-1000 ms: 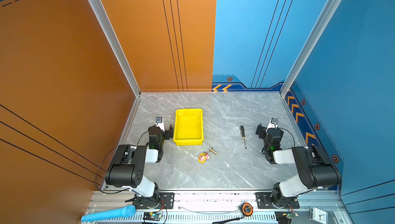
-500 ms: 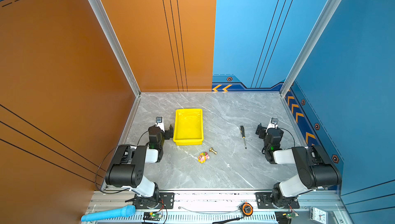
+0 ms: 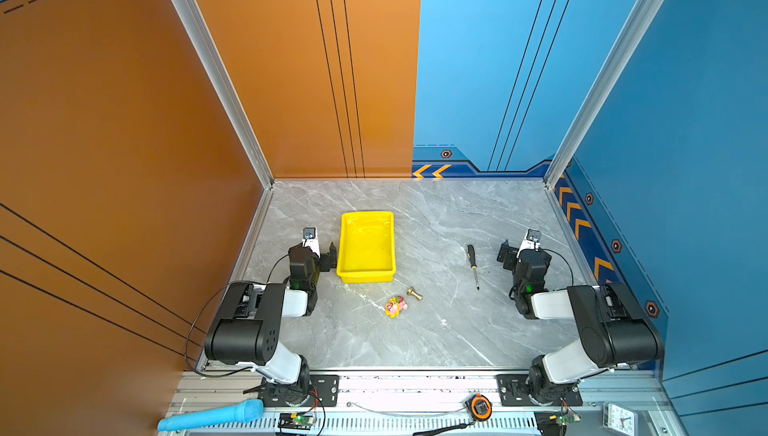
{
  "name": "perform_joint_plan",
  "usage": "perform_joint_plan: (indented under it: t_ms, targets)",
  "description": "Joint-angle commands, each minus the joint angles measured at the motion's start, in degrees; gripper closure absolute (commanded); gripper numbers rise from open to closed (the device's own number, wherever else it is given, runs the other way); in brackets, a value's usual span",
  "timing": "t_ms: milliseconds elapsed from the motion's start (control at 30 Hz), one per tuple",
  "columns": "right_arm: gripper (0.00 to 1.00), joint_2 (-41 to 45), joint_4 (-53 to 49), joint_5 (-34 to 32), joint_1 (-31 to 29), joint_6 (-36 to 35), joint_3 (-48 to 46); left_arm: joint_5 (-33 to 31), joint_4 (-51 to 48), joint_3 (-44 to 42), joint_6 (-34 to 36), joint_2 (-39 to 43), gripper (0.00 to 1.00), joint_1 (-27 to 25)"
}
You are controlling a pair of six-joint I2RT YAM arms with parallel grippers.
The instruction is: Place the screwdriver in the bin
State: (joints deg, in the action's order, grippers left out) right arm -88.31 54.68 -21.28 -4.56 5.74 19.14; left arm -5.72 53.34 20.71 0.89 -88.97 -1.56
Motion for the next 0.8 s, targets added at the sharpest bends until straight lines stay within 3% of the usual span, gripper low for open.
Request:
perform_joint_plan:
  t_ms: [0, 500, 600, 667, 767]
  targets:
    - [0.0, -0.6, 0.8, -0.7, -0.1, -0.7, 0.7, 1.1, -0.4, 1.0, 0.7, -0.6, 0.02, 0.2]
    - [0.0, 2.3, -0.6, 0.9, -0.5, -2.1, 0.5, -0.3, -3.9, 1.0, -1.3, 3.6, 0.02, 1.3]
    - [0.0, 7.9, -17.6, -7.4, -1.9, -0.1, 6.9, 1.2, -10.1, 2.4, -1.8, 7.3, 0.02, 2.0]
    - [0.0, 10.4, -25.2, -5.9, -1.7, 0.0, 10.7, 3.1, -16.1, 4.1, -1.8, 9.5, 0.02, 2.5]
    - [0.0, 13.0, -27.5, -4.6, -2.3, 0.0, 12.6, 2.6, -25.8, 7.1, -2.5, 12.6, 0.02, 2.3]
